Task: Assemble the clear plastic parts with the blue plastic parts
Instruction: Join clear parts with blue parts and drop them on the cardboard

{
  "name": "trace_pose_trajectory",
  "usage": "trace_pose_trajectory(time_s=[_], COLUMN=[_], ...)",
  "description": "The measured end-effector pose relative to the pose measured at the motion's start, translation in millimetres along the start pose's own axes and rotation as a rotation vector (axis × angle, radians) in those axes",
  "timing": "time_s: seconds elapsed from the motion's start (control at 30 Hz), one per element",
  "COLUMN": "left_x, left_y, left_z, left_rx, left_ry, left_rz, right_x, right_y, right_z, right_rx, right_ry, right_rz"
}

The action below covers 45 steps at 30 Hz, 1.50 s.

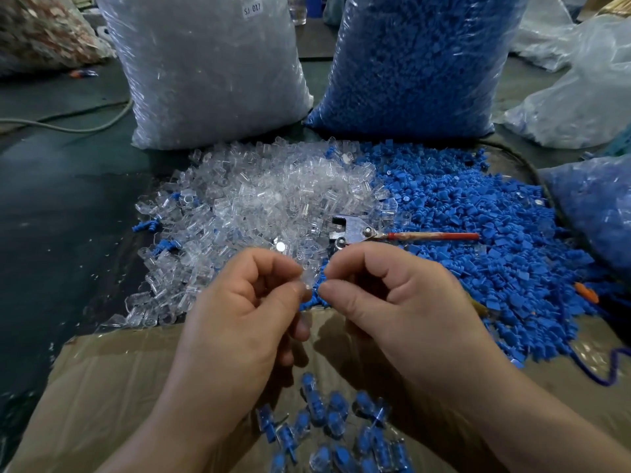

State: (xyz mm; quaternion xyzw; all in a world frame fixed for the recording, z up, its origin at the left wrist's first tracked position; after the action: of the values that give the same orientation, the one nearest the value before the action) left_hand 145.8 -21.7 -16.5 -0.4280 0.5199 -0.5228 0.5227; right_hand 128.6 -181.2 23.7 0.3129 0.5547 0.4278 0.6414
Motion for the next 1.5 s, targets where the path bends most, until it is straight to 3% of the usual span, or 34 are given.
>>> trace_pose_trajectory(time_s=[0.13,0.37,0.5,0.6,0.7,0.83,0.93,1.0,1.13,1.5], left_x=[7,7,8,11,15,13,7,4,5,6], left_y=[4,-3,-15,-11,-6,-7,-1,0,-3,1], left_z=[-1,-4,-7,-7,-7,-7,-5,-4,-3,-3], left_rx=[-0.025,-0.025,0.043,-0.036,-0.143,-0.100,-0.090,-0.096,-0.125,-0.156], left_ry=[0.043,0.016,0.045,0.063,0.089,0.091,0.036,0.020,0.038,0.062], left_rz=[-0.027,-0.046,0.090,-0.008,-0.171,-0.050,-0.034,-0.044,-0.090,-0.167], right_x=[5,0,9,13,7,10,-2,-19,-36,-42], right_y=[21,26,34,37,34,31,21,4,-38,-37], right_z=[-5,-6,-10,-11,-10,-10,-4,6,14,29], right_rx=[-0.239,-0.282,-0.348,-0.365,-0.319,-0.297,-0.239,-0.098,0.175,0.128], right_ry=[-0.022,-0.111,-0.030,0.000,-0.014,0.020,-0.050,-0.075,0.075,0.058], right_rz=[-0.289,-0.340,-0.424,-0.465,-0.389,-0.448,-0.693,-0.897,-1.094,-1.082])
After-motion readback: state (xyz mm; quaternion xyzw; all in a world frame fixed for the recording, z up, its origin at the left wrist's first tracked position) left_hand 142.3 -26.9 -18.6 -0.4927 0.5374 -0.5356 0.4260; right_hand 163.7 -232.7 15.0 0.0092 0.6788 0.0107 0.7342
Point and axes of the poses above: each hand's wrist, its own z-axis towards the middle knuckle, its own x-axis out of the palm, y = z × x, the point moved 9 cm from there along z, towards the middle knuckle, and after that the axes turned 3 degrees about x, right-handed, at the moved point
